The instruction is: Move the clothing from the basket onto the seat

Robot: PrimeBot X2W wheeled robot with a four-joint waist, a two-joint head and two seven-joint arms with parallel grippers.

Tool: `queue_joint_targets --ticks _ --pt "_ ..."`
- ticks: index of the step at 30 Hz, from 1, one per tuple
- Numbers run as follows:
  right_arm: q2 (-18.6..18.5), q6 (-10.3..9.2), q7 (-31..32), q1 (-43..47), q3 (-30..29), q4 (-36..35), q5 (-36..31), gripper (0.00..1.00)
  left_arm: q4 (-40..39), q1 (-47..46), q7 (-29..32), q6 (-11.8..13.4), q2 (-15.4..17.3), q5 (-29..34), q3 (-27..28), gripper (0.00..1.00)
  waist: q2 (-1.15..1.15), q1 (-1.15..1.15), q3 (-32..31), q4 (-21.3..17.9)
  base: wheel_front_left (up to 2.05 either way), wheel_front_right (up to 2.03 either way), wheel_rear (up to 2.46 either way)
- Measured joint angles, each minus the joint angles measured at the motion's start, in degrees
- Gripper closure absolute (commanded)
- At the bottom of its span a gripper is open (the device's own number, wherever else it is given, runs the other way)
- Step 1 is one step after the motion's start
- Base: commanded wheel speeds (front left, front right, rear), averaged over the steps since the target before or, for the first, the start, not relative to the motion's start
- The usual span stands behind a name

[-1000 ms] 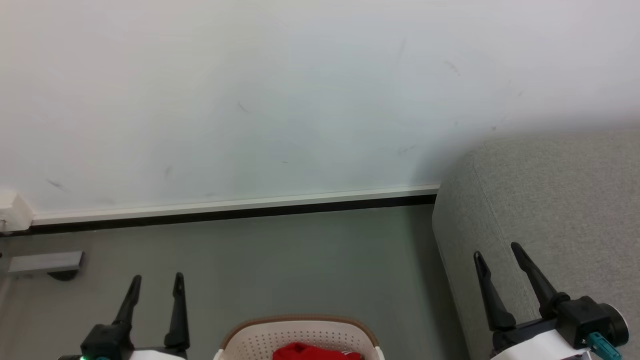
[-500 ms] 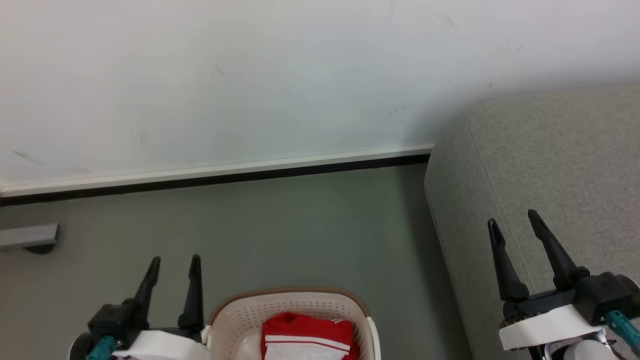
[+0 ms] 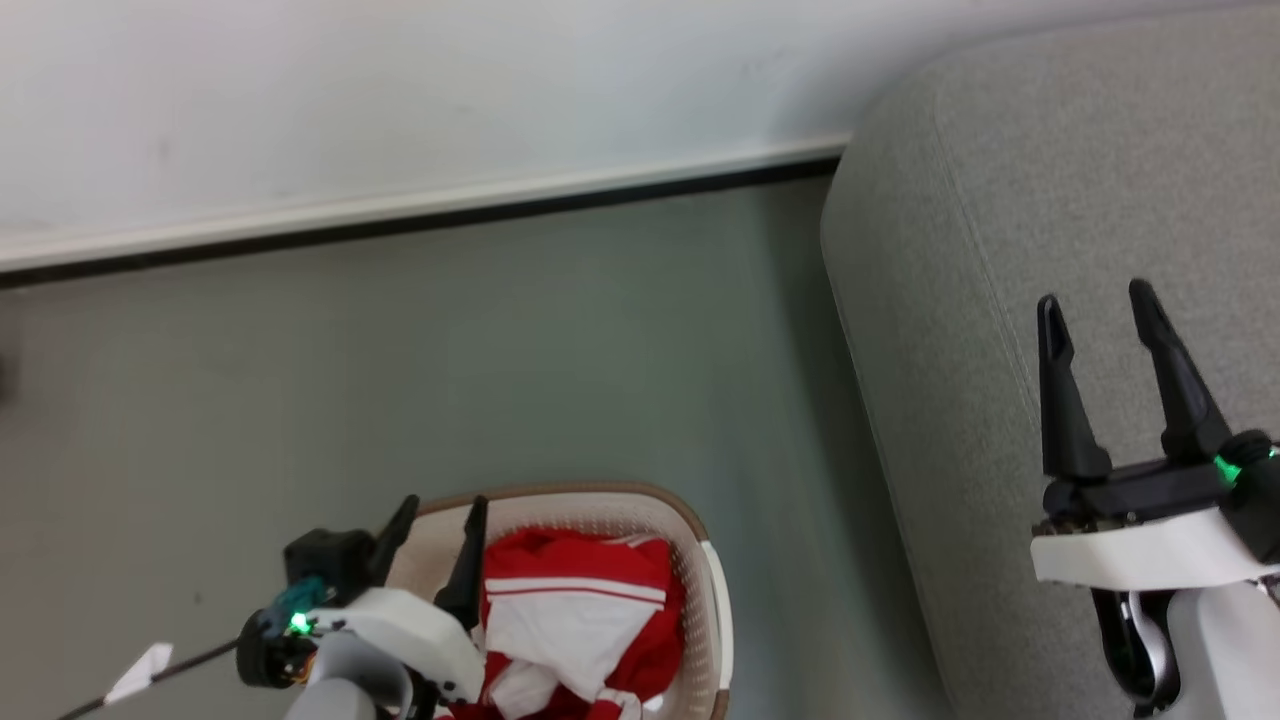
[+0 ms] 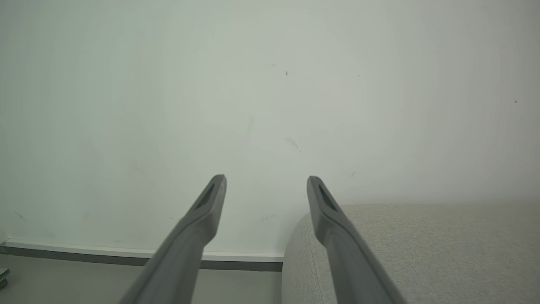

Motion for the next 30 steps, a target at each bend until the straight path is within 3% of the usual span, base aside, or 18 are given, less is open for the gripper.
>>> queue_joint_targets --ticks 15,21,30 --pt "1.9 0.00 0.0 -7.5 0.3 -7.0 4.5 0.00 21.4 -14.8 8.8 -0.8 3.1 -4.1 -9.0 0.00 0.00 0.00 13.5 -4.3 0.00 0.00 0.00" --pt "2.3 0.00 0.0 -9.6 0.8 -10.7 9.9 0.00 27.7 -19.5 11.4 -0.9 4.9 -5.4 -13.2 0.00 0.00 0.00 19.0 -6.2 0.00 0.00 0.00" --pt "2.4 0.00 0.0 -12.9 0.8 -16.7 10.3 0.00 34.5 -28.4 15.7 -0.9 6.0 -8.7 -16.8 0.00 0.00 0.00 28.0 -8.0 0.00 0.00 0.00"
